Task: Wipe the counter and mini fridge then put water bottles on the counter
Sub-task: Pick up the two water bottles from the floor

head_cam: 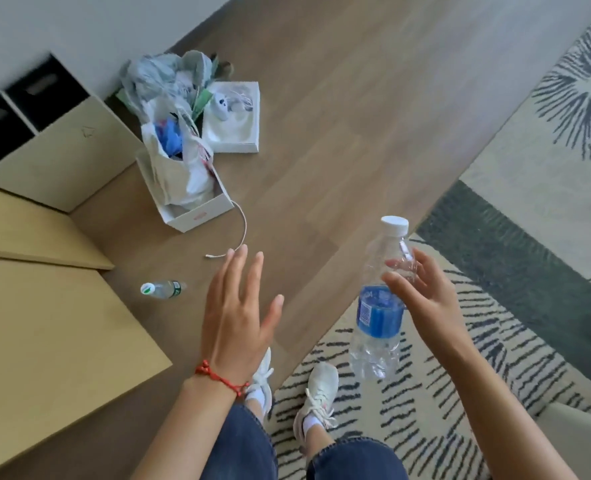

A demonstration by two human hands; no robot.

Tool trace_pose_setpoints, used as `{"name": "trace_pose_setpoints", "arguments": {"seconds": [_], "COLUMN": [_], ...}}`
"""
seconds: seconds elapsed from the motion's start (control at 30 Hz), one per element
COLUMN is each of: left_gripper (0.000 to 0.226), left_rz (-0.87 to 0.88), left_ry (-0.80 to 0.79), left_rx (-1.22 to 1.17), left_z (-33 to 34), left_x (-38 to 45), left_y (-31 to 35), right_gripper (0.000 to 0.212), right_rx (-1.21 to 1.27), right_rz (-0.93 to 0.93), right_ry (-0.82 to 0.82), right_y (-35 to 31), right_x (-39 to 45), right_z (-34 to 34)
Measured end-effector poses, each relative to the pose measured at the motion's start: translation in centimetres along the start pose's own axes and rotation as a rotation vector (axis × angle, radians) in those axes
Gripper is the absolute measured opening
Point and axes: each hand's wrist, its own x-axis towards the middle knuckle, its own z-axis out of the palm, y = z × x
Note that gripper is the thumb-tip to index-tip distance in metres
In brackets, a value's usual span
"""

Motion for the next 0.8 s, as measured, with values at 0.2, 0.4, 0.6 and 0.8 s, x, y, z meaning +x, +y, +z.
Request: {"name": "trace_pose_setpoints", "arguments": {"seconds": [0.2,0.4,0.6,0.8], "left_gripper": [0.056,0.057,0.057,0.057], "left_rz": [-0.193,-0.400,-0.525,-0.628], "left_ry": [0.059,0.073,0.107,0.162], "left_rx": [-0.014,-0.043,-0.053,-0.070], "left_z": [-1.0,-0.8,-2.5,-4.1], "left_x": [-0.4,-1.0,-0.3,0.7], "left_y": [-5.0,-11.6,-16.9,-21.9], "right_gripper": [0.046,0.049,0.053,0.047], "right_rx": [-0.050,-0.140,-0.214,-0.284], "right_rz": [0.002,0.007,0.011,0.007], "right_ry": [-0.146,-0.325,-0.438,-0.525], "right_y": [-1.4,-2.8,-5.2,-6.3], "right_x": [4.4,8.5,12.3,14.6], "right_z": [6.2,13.1,20.1,25.1]}}
